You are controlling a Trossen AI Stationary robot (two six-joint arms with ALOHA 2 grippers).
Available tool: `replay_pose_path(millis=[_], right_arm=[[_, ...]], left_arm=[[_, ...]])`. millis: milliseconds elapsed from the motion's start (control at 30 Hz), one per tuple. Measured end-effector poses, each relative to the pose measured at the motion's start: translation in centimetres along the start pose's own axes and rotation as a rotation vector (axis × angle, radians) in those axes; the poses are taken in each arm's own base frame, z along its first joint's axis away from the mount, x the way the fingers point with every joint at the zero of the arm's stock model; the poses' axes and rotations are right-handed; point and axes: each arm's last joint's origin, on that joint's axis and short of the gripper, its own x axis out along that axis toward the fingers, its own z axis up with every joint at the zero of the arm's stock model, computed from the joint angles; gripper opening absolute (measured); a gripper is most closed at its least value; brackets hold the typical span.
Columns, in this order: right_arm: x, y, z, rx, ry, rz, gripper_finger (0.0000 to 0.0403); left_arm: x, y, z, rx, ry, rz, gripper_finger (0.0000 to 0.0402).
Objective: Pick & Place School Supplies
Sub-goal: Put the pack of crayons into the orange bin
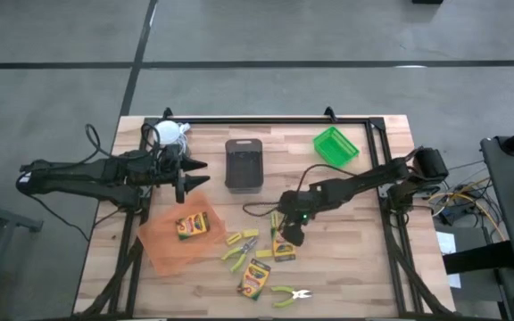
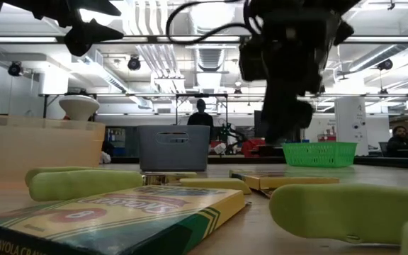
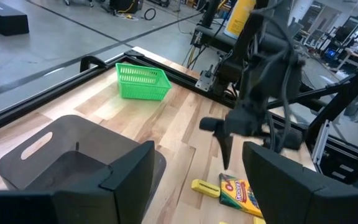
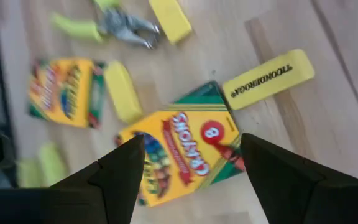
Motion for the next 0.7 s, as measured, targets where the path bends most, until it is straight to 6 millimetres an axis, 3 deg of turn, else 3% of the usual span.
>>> replay_pose_path(millis=[167,300,700], right_arm=[[-2.1,0.3,-0.2,0.241,-0.076,0.006,0.0260],[-2.3,0.3,-0.9,0.449,-0.068,0.002,0.0260],[-1.8,1.1,-2.2,0.538,-0.060,-0.038,0.0245]], left_arm=[[0.0,0.0,0.0,0.001,0.004,0.002,0.0250],[0.0,0.0,-0.1,0.001,0.007,0.003,0.0250],[0.0,0.0,-0.1,0.002,0.008,0.003,0.0250]])
